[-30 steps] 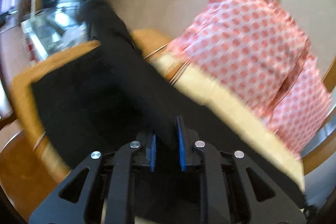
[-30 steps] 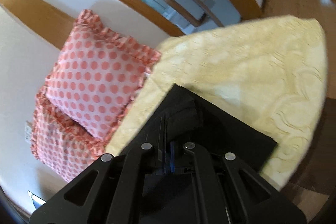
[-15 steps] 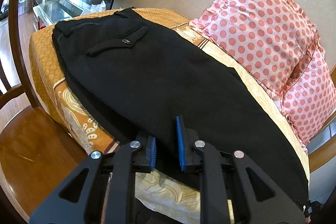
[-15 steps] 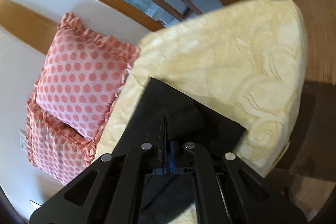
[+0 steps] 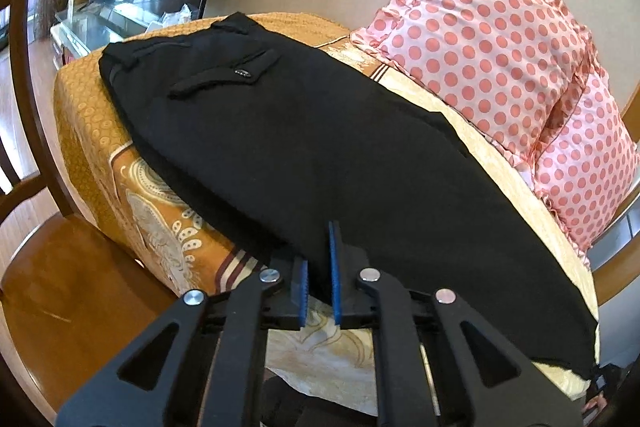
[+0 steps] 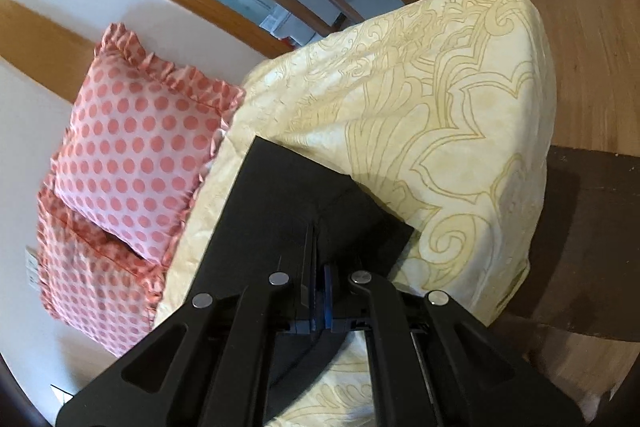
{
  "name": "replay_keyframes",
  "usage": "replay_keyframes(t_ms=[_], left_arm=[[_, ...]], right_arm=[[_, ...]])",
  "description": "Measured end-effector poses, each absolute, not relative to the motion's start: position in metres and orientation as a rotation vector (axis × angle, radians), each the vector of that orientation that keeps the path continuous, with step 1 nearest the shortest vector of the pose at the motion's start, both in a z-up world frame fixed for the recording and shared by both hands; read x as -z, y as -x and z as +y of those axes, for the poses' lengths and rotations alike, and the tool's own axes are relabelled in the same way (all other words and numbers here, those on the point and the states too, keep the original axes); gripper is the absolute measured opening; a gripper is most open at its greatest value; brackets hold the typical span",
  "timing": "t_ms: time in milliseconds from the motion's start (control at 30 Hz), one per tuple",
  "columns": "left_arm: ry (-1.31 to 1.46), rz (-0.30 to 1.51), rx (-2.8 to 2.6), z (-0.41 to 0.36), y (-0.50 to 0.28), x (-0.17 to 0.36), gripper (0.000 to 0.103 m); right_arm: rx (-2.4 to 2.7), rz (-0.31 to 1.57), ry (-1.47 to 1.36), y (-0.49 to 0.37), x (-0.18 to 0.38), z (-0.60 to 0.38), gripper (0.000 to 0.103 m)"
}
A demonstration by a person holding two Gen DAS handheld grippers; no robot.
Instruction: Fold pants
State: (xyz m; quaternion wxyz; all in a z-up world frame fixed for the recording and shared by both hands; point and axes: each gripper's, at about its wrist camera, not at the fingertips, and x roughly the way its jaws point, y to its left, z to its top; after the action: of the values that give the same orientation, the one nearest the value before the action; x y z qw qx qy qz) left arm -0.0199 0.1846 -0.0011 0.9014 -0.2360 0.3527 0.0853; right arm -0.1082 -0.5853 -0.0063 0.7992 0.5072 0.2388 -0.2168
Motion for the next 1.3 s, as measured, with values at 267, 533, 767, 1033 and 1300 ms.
replay_keyframes(t_ms=[267,533,767,1033,1300], left_arm=[[0.478,0.569,-0.316,0.211,0.062,-0.023,0.048],[0.442,0.524,-0.236,0.212,0.031,-0.039,0.070],[0.426,0.635,-0.200,0.201,0.007,-0.005,0.075],[0.444,0.622,-0.167,0.203,0.011,-0.002,0.077],[0.459,0.616,-0.164,0.205,0.012,-0.002,0.079]], right_arm=[[0.671,0.467,-0.899,0.140,-0.025,-0.581,0.074],[0.600,0.455,-0.989,0.143,-0.011,-0.585,0.066],[0.451,0.479,-1.048,0.129,-0.004,-0.565,0.044],[0.442,0.429,-0.944,0.102,-0.014,-0.548,0.006],[-0.211,0.395,-0.681,0.000,-0.106,-0.378,0.006]])
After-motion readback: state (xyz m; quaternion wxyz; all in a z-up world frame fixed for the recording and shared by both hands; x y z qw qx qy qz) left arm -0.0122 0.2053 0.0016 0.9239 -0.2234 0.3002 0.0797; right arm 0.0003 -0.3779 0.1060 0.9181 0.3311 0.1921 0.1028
